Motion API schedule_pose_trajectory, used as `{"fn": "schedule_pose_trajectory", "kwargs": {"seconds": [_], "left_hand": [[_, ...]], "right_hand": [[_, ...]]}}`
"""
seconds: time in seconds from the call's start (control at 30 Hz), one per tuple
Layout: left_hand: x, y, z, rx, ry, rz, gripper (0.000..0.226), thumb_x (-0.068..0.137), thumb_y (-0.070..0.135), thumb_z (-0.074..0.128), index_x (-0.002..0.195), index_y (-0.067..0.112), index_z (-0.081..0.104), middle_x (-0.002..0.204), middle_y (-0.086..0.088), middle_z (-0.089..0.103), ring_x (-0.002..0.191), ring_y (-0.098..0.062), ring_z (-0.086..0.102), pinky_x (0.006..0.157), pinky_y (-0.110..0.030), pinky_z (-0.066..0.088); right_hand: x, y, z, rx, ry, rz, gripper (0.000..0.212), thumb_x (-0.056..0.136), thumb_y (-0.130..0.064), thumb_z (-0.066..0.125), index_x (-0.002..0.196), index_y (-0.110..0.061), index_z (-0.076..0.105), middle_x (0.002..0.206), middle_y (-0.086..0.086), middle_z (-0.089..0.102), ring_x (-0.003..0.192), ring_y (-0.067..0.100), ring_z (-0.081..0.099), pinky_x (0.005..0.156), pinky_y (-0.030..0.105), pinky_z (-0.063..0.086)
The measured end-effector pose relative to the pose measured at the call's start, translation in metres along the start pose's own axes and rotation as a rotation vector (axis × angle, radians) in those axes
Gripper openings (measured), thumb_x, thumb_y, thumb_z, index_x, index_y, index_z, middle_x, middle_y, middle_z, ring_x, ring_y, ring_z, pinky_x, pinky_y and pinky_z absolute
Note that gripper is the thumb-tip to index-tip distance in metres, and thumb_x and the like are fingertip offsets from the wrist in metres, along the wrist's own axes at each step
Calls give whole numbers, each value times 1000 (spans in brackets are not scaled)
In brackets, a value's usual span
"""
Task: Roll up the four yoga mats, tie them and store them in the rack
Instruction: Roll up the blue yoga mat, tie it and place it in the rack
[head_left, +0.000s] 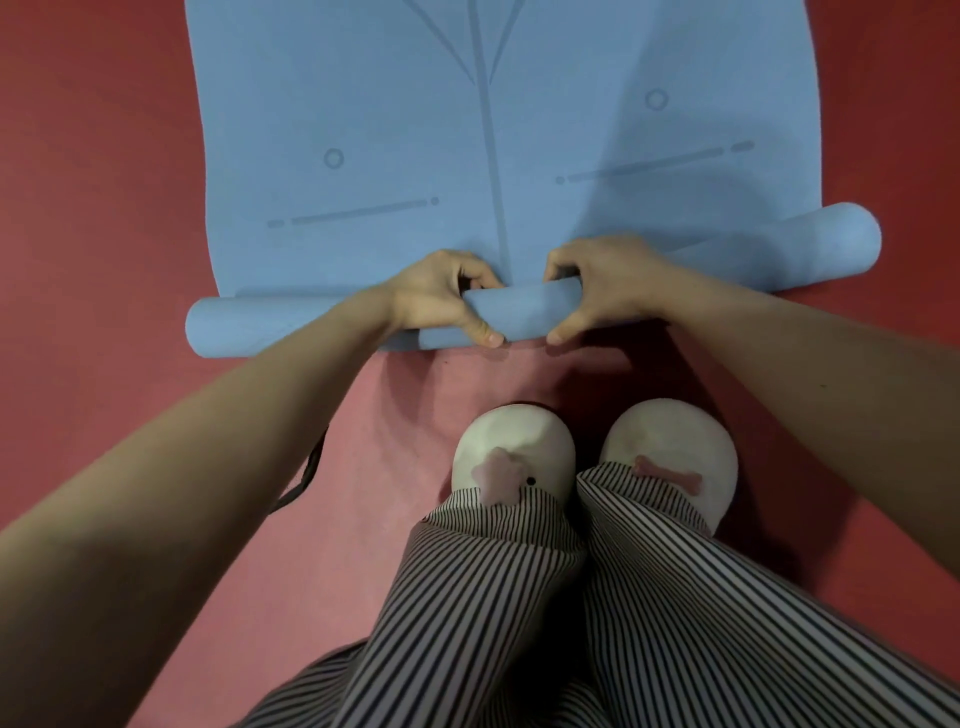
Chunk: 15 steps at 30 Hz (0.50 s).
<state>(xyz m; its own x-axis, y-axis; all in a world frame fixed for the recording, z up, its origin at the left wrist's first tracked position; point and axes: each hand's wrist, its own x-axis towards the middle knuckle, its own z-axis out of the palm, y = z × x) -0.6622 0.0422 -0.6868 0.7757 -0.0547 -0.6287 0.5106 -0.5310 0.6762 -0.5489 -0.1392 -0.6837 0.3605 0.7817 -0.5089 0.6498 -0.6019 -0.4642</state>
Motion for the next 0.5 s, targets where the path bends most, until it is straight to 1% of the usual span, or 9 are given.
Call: {"fn": "schedule_pose_trajectory", "kwargs": {"seconds": [0.07,0.13,0.2,0.27,0.33,0.37,0.4,0.43,0.5], "left_hand": [[-1,-2,0,35,-80,-27,42,44,36,86,80,34,65,94,3,63,88,-14,57,88,-37,47],[-8,-5,3,48,-68,-11,49,42,49,82,87,34,68,97,2,62,90,-14,57,85,-36,46],[-15,-16,12,264,96,136,65,51,67,68,105,31,70,97,-1,61,90,-19,58,84,-35,44],[-24,-24,29,609,304,255,74,68,71,53,126,26,61,104,-6,59,94,-26,57,89,-41,37],[-33,-22,48,811,403,151,77,77,64,58,139,21,45,116,-8,54,103,-30,53,95,-44,29],[-34,-21,56,838,434,86,79,77,61,64,139,19,42,115,-8,53,104,-31,51,95,-43,29],[-33,-19,60,825,455,40,78,74,60,69,134,17,47,111,-9,55,101,-32,51,92,-42,31],[-32,-18,60,793,463,34,73,71,62,70,126,16,54,104,-9,57,95,-33,53,86,-43,35],[-26,-24,55,760,519,114,65,68,67,65,107,15,63,91,-9,59,83,-32,56,76,-41,41]], "right_hand": [[0,-2,3,4,-76,11,55,62,-46,83,104,-21,59,105,-4,61,98,20,56,72,27,34],[1,-4,5,10,-130,15,50,63,-45,83,99,-22,56,98,-6,57,94,18,54,71,26,31],[1,-3,5,23,-131,9,49,62,-44,83,93,-27,50,95,-9,53,89,15,51,69,25,29],[-1,-2,8,41,-107,13,49,61,-44,84,92,-27,50,93,-9,52,87,14,49,68,25,29],[-2,0,11,52,-77,6,49,59,-44,85,93,-23,56,92,-7,56,87,16,52,68,27,31],[-3,-1,11,45,-72,0,50,59,-44,84,94,-21,58,93,-6,58,87,17,53,68,27,32],[-3,-2,10,33,-76,-4,50,59,-45,84,96,-20,59,95,-5,60,88,17,53,70,26,31],[-2,-2,10,10,-80,-11,51,60,-46,83,97,-20,60,97,-5,61,89,17,54,71,26,30],[-4,-1,12,-58,-42,-70,52,64,-51,78,101,-19,60,100,-3,63,93,20,57,73,26,28]]}}
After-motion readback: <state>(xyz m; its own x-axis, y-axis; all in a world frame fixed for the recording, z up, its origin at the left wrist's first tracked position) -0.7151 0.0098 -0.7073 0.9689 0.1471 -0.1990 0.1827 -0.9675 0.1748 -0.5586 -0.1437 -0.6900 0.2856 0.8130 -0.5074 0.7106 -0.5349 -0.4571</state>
